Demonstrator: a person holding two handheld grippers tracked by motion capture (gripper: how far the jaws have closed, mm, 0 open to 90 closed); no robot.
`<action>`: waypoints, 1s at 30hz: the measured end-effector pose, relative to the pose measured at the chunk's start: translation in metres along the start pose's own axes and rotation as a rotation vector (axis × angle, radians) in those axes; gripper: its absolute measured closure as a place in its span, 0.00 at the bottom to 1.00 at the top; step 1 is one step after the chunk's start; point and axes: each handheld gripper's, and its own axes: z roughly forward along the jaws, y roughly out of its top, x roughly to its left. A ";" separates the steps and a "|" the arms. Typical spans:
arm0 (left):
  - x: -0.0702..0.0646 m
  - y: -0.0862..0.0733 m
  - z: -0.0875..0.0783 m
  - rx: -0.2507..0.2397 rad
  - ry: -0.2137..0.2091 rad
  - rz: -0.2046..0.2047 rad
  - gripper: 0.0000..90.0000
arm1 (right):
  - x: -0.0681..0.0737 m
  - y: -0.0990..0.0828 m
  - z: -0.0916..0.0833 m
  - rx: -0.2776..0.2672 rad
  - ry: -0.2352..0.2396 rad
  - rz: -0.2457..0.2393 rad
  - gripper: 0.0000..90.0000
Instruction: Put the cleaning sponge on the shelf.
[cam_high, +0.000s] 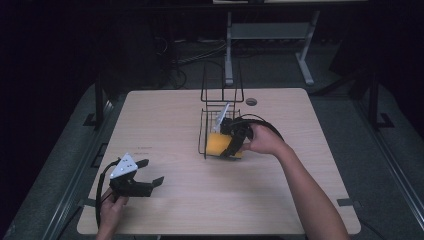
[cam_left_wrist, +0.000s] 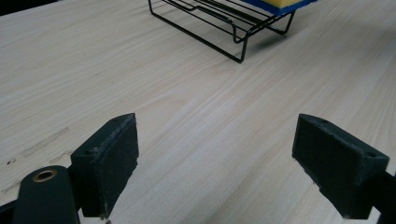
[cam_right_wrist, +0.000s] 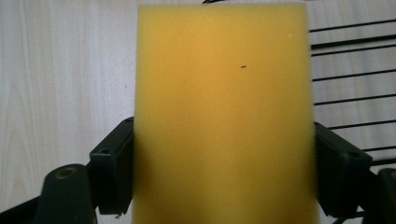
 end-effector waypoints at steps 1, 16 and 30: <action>0.000 0.000 0.000 0.002 0.000 0.002 0.16 | -0.002 0.001 0.000 -0.009 0.004 -0.001 0.24; 0.002 -0.001 -0.001 -0.007 -0.007 -0.007 0.16 | -0.026 0.015 0.008 0.044 0.025 0.017 0.24; 0.004 -0.001 -0.003 -0.008 -0.004 -0.005 0.16 | -0.052 0.016 0.021 0.039 0.037 0.063 0.24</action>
